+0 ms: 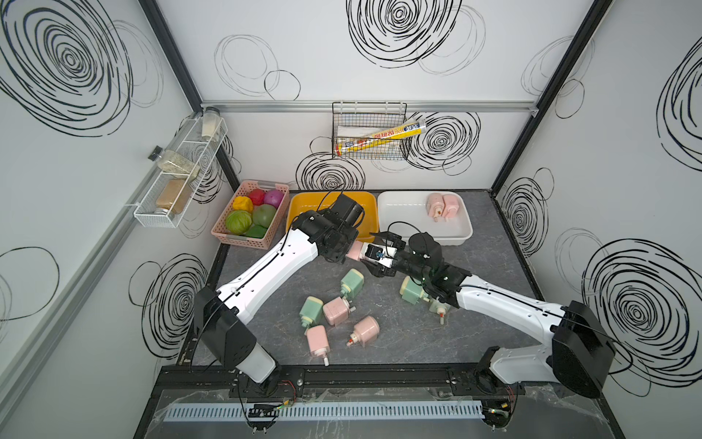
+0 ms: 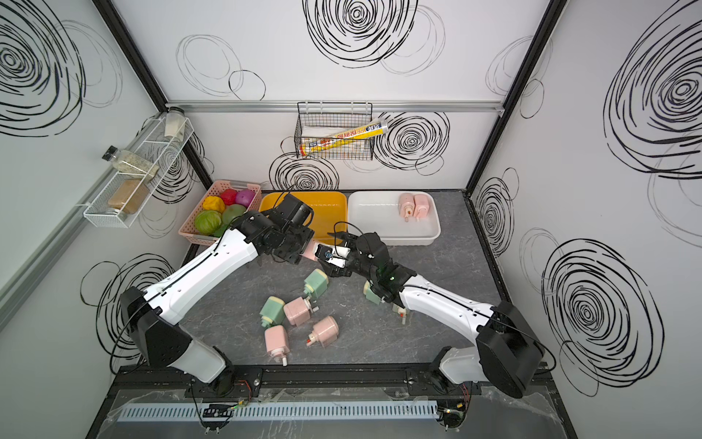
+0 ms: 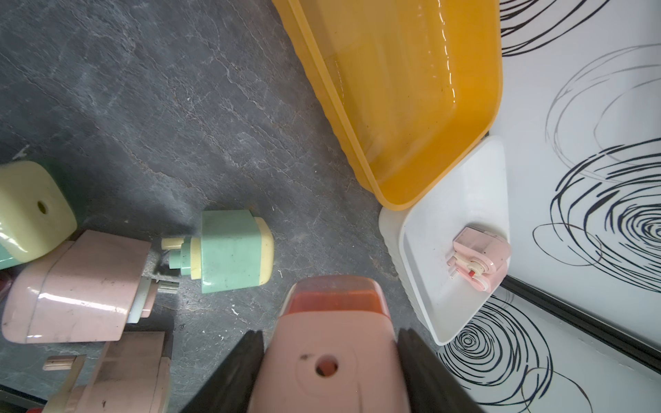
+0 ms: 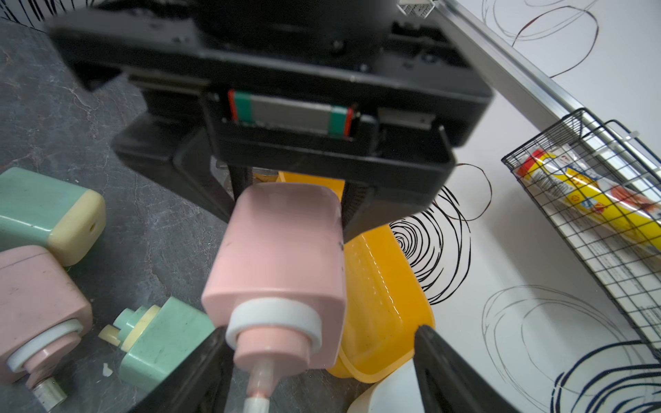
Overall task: Place the pencil sharpeners by color into the storage box
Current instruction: Pick up the pencil sharpener from the center of the board.
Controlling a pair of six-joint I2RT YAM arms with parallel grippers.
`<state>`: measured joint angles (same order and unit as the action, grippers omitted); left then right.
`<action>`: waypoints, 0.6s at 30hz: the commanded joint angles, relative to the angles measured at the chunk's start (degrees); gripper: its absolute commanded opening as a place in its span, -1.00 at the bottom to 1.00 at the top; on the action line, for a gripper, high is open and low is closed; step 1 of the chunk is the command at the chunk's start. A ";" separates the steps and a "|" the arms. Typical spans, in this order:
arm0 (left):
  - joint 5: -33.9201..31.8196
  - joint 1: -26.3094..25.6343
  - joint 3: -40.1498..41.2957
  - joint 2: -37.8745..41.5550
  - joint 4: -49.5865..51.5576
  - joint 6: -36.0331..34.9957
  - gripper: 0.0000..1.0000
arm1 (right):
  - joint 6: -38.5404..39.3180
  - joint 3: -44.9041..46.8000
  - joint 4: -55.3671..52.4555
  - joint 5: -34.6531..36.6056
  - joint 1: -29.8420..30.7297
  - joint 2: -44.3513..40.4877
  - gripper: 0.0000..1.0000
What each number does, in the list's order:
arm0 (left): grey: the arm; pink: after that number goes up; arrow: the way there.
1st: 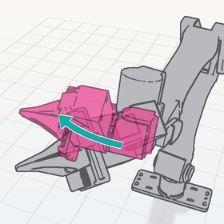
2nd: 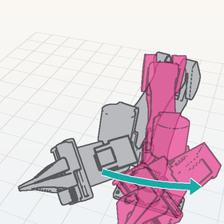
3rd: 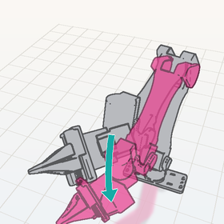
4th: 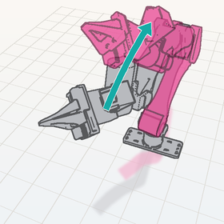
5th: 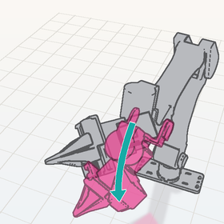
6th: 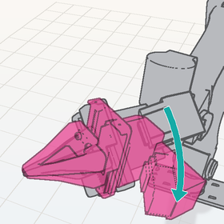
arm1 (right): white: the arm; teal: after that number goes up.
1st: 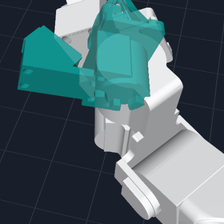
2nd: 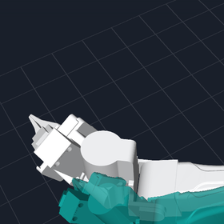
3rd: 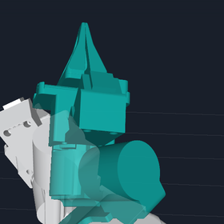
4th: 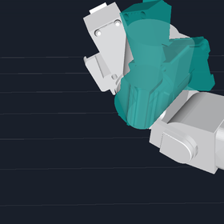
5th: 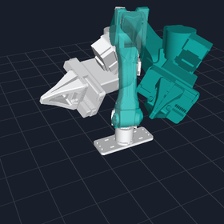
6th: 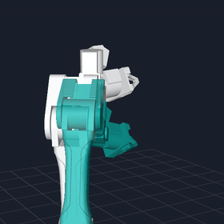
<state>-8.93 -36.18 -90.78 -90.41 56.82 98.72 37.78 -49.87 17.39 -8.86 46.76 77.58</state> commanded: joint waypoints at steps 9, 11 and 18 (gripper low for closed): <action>2.72 1.20 0.78 1.31 -3.82 1.19 -1.00 | 2.86 -2.02 -2.12 -8.47 0.35 0.39 0.62; 2.77 1.20 1.36 1.55 -4.26 1.13 -1.00 | 3.51 -1.38 -1.86 -9.16 0.35 -0.10 0.63; 4.97 1.03 2.67 1.95 -5.62 1.20 -1.00 | 3.68 -3.09 -0.86 -6.95 0.35 2.05 0.40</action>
<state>-4.73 -35.24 -88.31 -90.30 53.47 99.26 41.50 -50.87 16.25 -15.40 46.76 78.85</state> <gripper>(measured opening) 0.601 0.711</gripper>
